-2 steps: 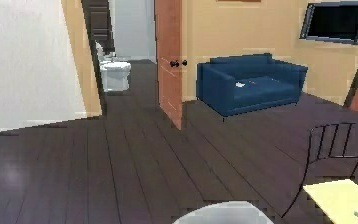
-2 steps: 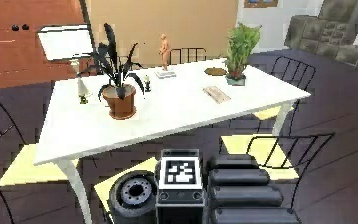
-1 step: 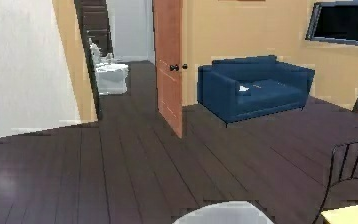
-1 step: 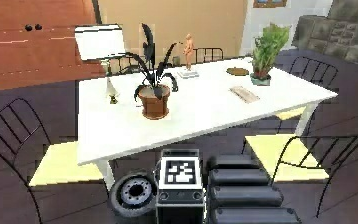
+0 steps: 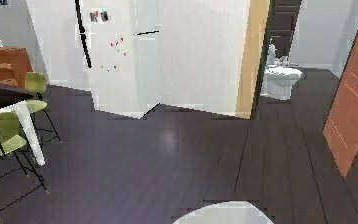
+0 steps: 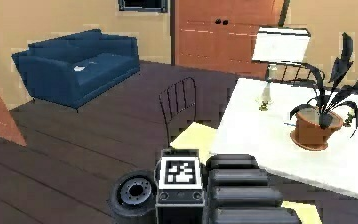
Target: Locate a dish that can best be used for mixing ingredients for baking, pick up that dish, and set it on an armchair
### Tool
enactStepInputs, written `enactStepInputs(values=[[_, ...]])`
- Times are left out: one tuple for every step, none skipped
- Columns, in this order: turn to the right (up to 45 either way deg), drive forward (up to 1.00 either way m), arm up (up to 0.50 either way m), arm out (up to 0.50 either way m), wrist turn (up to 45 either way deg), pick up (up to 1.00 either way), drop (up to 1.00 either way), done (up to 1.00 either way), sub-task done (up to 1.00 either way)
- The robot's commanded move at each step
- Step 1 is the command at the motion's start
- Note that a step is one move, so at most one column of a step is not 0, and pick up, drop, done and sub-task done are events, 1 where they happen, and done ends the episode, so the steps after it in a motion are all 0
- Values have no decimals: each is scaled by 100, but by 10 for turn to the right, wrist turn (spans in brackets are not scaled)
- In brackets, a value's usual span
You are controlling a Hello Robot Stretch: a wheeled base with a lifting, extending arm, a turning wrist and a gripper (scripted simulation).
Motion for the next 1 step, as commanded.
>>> enactStepInputs(values=[[-450,0,0,0,0,0,0,0,0]])
